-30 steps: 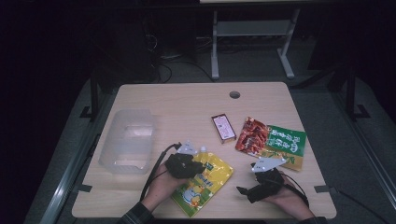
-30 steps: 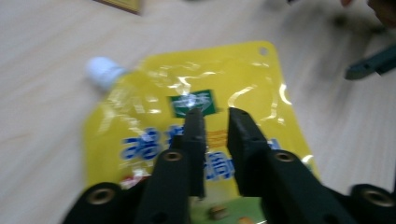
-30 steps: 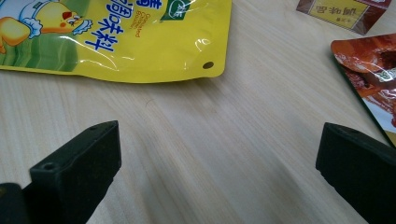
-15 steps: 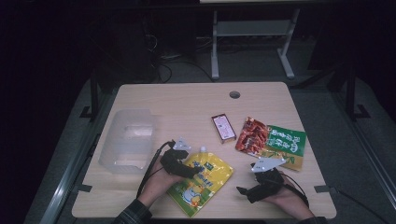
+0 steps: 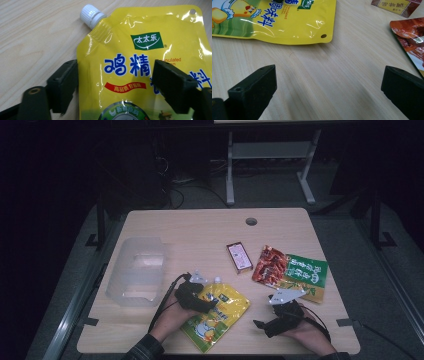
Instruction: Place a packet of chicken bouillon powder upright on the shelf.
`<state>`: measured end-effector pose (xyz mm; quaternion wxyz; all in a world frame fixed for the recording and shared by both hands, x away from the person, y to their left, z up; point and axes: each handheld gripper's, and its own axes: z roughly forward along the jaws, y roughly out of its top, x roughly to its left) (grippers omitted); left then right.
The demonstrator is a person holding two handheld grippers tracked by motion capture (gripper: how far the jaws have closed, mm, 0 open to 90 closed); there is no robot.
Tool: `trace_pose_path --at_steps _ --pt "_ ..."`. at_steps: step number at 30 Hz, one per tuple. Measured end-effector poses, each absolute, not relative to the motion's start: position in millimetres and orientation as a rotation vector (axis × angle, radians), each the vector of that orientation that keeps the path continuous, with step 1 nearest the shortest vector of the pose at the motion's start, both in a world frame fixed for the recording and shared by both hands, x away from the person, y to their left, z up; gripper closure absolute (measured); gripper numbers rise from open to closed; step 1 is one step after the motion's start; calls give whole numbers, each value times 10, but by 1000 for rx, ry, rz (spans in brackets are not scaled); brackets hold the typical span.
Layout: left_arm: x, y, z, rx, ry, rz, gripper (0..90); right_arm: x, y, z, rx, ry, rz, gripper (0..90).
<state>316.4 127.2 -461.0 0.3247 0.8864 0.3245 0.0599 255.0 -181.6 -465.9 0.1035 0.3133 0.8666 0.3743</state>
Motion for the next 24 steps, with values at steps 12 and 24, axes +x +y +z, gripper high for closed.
trace_pose_path --at_steps 12,24 --pt "3141 1260 -4564 2357 843 187 614 2552 -1816 -4659 922 2555 1103 0" --pt "3166 1288 -4561 2349 833 214 900 2548 -1803 -4659 920 2561 1106 0"
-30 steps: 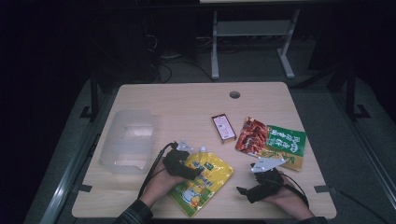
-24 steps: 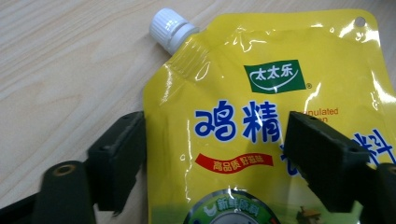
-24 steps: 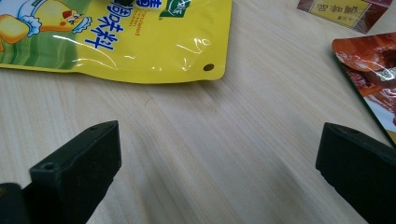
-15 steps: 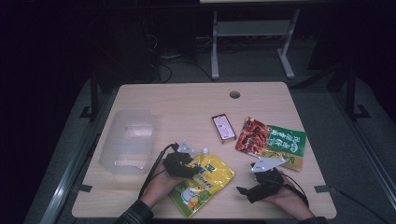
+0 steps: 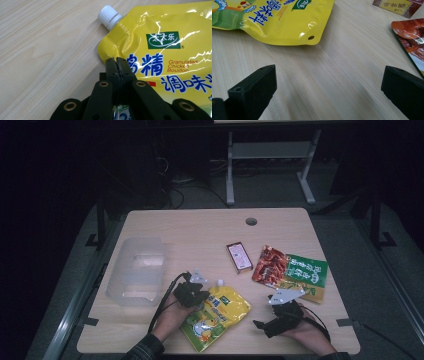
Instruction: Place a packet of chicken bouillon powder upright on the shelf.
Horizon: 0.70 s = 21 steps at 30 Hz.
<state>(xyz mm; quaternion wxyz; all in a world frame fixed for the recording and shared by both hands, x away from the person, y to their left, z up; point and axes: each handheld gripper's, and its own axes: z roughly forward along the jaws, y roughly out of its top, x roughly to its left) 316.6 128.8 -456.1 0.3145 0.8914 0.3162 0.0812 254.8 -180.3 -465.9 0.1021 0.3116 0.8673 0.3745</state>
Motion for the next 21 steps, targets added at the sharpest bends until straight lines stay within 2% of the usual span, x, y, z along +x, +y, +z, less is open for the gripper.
trace_pose_path --at_steps 14,21 --pt "3137 1395 -4352 2154 801 138 900 2521 -1781 -4621 922 2617 1152 0" --pt "3106 1484 -4172 2063 771 147 900 2544 -1751 -4583 945 2630 1272 0"
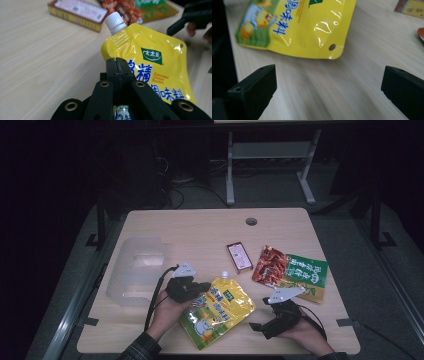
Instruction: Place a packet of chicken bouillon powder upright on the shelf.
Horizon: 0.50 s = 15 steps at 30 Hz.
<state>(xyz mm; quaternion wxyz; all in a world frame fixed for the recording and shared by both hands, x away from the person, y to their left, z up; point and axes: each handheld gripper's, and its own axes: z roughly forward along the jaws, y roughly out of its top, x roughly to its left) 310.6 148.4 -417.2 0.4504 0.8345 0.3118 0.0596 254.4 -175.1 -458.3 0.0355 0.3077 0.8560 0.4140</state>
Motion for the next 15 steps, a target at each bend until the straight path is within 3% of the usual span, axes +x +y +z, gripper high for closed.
trace_pose_path --at_steps 15 --pt "3053 1618 -3938 1940 726 185 900 2803 -1408 -4495 890 2576 1533 154"
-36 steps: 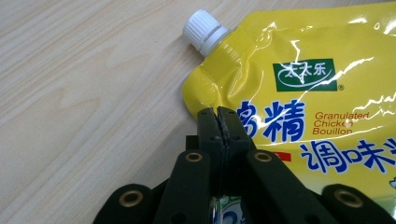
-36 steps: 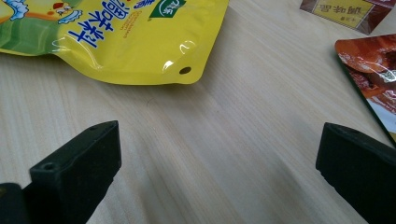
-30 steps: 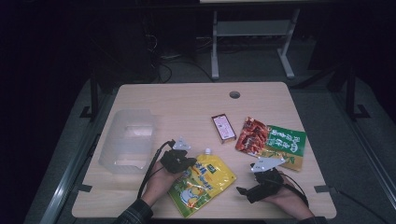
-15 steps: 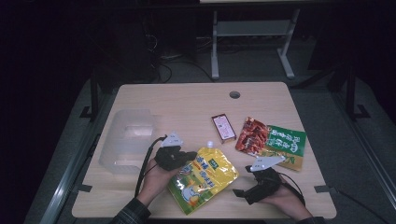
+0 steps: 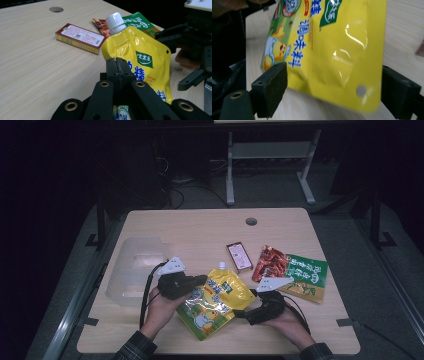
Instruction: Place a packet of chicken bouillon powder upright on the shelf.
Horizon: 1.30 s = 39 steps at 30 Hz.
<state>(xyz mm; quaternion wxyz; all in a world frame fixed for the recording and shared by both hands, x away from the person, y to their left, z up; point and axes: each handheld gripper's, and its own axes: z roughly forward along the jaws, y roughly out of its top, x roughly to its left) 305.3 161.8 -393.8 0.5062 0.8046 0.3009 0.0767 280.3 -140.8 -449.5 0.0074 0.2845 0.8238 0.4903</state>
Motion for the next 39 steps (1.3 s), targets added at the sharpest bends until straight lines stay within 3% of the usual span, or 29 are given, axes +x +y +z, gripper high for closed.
trace_pose_path --at_steps 10,11,14,22,29,31,36,39 --pt "3049 1645 -3905 1922 724 191 900 2925 -1223 -4508 855 2574 1605 319" --pt "3049 1652 -3902 1924 725 192 900 2943 -1228 -4512 851 2578 1635 408" --pt "3054 1658 -3902 1920 726 193 900 2951 -1249 -4497 850 2579 1677 535" --pt "3052 1652 -3904 1914 732 203 900 2930 -1278 -4451 789 2559 1707 771" --pt "3050 1646 -3909 1917 733 209 900 2927 -1283 -4424 759 2575 1721 899" --pt "3052 1642 -3915 1919 736 209 893 2924 -1279 -4404 743 2589 1708 900" --pt "3062 1662 -3913 1945 748 238 787 2919 -1285 -4374 732 2611 1689 900" --pt "3048 1669 -3898 1949 768 261 621 2913 -1280 -4352 726 2617 1656 900"
